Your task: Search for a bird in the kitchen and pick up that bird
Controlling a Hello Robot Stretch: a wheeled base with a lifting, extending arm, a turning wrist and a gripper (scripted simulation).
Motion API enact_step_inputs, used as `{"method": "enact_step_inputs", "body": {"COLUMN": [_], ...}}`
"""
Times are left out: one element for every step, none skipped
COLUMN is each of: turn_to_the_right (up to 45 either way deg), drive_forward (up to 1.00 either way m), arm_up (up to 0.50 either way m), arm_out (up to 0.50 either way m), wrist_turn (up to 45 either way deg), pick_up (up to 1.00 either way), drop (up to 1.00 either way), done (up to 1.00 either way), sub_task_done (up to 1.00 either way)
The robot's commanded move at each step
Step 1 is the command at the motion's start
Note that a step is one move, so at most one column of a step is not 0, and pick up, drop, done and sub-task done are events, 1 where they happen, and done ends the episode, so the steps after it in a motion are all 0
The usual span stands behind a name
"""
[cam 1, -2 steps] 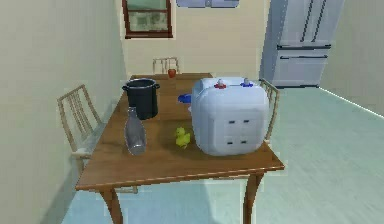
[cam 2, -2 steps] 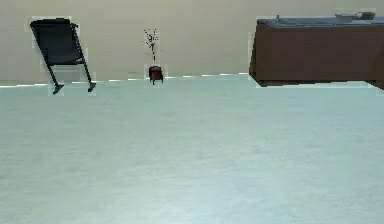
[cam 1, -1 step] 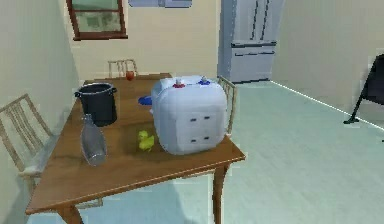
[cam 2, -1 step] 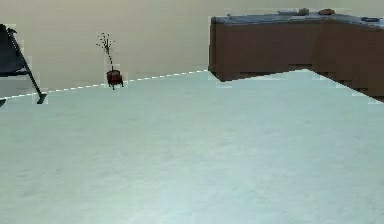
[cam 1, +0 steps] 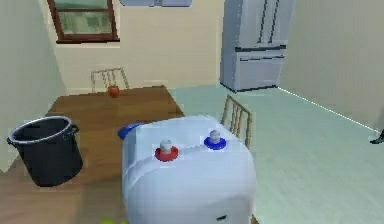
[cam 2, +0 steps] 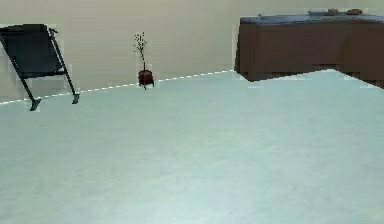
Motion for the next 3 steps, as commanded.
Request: {"method": "enact_step_inputs", "body": {"turn_to_the_right": [-45.0, -45.0, -24.0], "drive_forward": [0.0, 0.0, 0.0], "arm_up": [0.0, 0.0, 0.0], "arm_out": [0.0, 0.0, 0.0], "wrist_turn": [0.0, 0.0, 0.0], "pick_up": [0.0, 0.0, 0.0], "drop": [0.0, 0.0, 0.0], "done": [0.0, 0.0, 0.0], "sub_task_done": [0.0, 0.0, 0.0]}}
